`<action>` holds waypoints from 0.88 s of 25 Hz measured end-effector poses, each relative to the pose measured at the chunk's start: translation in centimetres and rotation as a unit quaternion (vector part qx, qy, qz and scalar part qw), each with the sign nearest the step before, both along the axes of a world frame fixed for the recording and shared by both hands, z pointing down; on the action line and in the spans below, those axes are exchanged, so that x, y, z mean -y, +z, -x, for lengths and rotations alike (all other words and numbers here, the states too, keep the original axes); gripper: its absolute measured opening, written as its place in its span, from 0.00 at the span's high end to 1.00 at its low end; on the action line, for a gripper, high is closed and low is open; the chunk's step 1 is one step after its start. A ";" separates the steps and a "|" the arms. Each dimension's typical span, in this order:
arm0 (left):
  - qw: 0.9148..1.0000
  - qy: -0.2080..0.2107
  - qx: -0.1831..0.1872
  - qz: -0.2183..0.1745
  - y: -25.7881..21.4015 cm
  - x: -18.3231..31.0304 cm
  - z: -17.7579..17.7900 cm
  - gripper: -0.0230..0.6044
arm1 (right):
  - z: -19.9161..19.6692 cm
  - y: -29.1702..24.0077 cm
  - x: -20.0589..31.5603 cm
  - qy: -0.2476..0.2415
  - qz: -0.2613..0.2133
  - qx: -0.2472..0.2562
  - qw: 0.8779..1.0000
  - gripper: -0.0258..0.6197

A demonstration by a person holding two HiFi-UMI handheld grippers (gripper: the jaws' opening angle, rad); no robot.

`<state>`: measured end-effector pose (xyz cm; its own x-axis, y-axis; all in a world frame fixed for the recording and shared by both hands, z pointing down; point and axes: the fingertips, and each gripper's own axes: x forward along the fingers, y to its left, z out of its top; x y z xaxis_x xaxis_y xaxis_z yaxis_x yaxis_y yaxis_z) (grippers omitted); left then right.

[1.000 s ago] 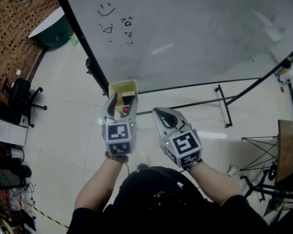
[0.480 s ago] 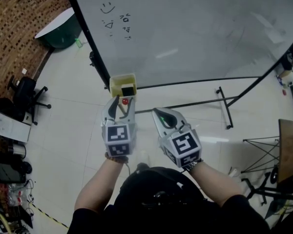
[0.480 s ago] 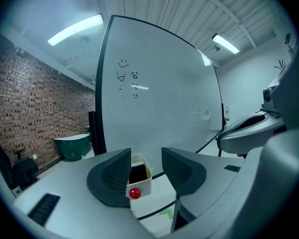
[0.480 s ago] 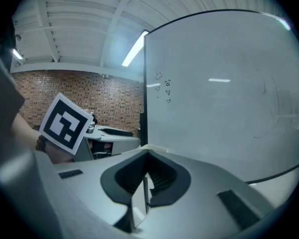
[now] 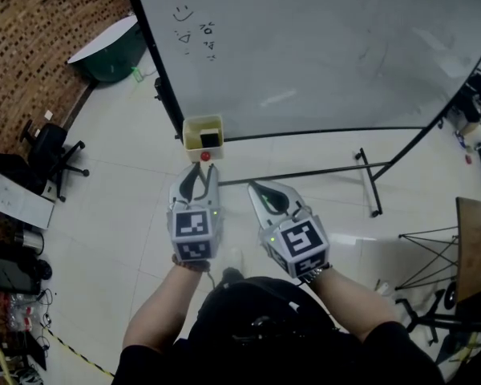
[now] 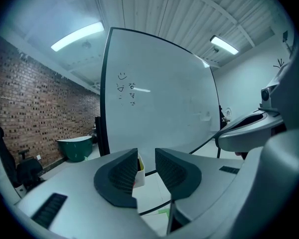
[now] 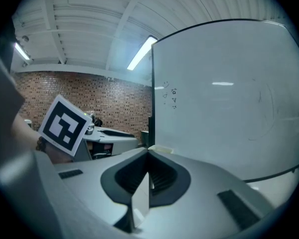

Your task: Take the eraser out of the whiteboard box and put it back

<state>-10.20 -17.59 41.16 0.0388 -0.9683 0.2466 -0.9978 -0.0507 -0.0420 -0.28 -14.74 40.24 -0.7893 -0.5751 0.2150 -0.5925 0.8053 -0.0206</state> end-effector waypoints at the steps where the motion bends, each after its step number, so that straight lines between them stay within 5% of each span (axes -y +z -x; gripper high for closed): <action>1: 1.000 -0.002 -0.003 -0.002 0.0 -0.4 -0.2 0.82 | -0.2 0.0 -0.4 0.000 0.001 0.002 1.000 0.92; 22: 1.000 -0.014 0.008 -0.008 -0.8 -6.4 -0.5 0.95 | 0.0 -1.0 -5.3 -0.031 0.000 0.009 0.999 0.92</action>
